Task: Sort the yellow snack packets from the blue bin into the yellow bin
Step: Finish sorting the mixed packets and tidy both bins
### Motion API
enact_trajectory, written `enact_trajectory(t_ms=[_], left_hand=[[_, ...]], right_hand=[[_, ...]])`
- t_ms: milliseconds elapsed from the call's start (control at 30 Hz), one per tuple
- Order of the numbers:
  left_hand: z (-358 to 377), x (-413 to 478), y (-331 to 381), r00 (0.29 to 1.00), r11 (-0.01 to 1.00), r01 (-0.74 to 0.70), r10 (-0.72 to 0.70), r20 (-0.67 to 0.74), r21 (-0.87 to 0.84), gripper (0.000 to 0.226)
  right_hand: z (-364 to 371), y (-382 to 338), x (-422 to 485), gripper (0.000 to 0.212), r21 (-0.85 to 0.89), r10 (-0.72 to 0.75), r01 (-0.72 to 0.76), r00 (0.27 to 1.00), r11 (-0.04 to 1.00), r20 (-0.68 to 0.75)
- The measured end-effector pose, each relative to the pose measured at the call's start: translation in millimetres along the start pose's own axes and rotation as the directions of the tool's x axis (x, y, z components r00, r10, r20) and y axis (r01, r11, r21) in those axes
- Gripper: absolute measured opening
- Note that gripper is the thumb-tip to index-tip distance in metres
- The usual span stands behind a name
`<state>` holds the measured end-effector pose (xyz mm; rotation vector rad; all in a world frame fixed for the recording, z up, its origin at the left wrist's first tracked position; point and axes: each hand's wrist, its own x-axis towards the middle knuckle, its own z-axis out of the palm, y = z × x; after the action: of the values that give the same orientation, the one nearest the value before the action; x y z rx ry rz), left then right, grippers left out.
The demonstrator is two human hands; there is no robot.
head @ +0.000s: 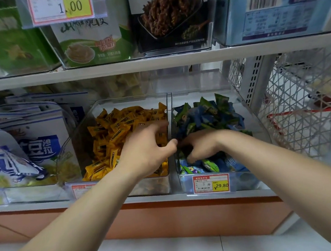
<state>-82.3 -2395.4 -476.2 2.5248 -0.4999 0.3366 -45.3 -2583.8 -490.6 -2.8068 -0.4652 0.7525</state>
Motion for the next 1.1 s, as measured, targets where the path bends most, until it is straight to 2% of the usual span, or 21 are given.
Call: enact_trajectory(t_ms=[100, 200, 300, 333, 433, 567, 633, 733, 867, 933, 1000, 1067, 1100], left_hand=[[0, 0, -1, 1.0, 1.0, 0.013, -0.013, 0.008, -0.008, 0.058], [0, 1, -3, 1.0, 1.0, 0.016, -0.015, 0.016, -0.017, 0.059], [-1, 0, -4, 1.0, 1.0, 0.004, -0.004, 0.018, -0.026, 0.062], [-1, -1, -3, 1.0, 1.0, 0.005, -0.004, 0.021, -0.027, 0.064], [-2, -1, -2, 1.0, 0.999, 0.01, -0.009, 0.025, -0.031, 0.068], [-2, -2, 0, 1.0, 1.0, 0.012, -0.011, 0.017, -0.028, 0.068], [-2, 0, 1, 1.0, 0.999, 0.017, -0.016, 0.02, -0.035, 0.067], [-2, 1, 4, 1.0, 0.999, 0.019, -0.018, 0.022, -0.042, 0.065], [-3, 3, 8, 0.998, 0.998, -0.043, 0.041, -0.044, -0.037, 0.062], [-4, 4, 11, 0.991, 0.99, -0.108, 0.1, -0.088, -0.095, 0.059], [-6, 5, 19, 0.983, 0.966, -0.168, 0.149, -0.106, -0.198, 0.051], [-9, 7, 25, 0.974, 0.946, -0.203, 0.168, -0.154, -0.252, 0.035], [-11, 8, 24, 0.971, 0.947, -0.195, 0.15, -0.185, -0.255, 0.029]], right_hand=[[-5, -1, 9, 0.044, -0.007, 0.042, -0.041, 0.992, 0.999, 0.12], [-8, 2, 13, 0.036, -0.009, 0.036, -0.035, 0.992, 0.999, 0.119], [-9, 5, 10, 0.051, 0.016, 0.039, -0.041, 0.993, 0.999, 0.115], [-8, 6, 9, 0.049, 0.02, 0.042, -0.045, 0.991, 0.999, 0.125], [-6, 8, 5, 0.026, 0.018, 0.039, -0.041, 0.993, 0.999, 0.111], [-9, 16, -11, 0.028, 0.033, -0.056, 0.056, 0.998, 0.998, -0.02], [-11, 22, -20, 0.03, 0.057, -0.108, 0.118, 0.982, 0.991, -0.154], [-15, 26, -32, 0.021, 0.178, -0.126, 0.213, 0.906, 0.961, -0.403], [-19, 28, -42, 0.02, 0.293, -0.031, 0.283, 0.765, 0.913, -0.643], [-20, 25, -44, 0.02, 0.461, 0.012, 0.405, 0.741, 0.79, -0.672], [-19, 16, -48, 0.016, 0.634, -0.002, 0.548, 0.757, 0.546, -0.653], [-16, 8, -49, 0.014, 0.739, -0.064, 0.605, 0.785, 0.298, -0.616], [-15, 5, -48, 0.015, 0.759, -0.07, 0.602, 0.793, 0.249, -0.606]])
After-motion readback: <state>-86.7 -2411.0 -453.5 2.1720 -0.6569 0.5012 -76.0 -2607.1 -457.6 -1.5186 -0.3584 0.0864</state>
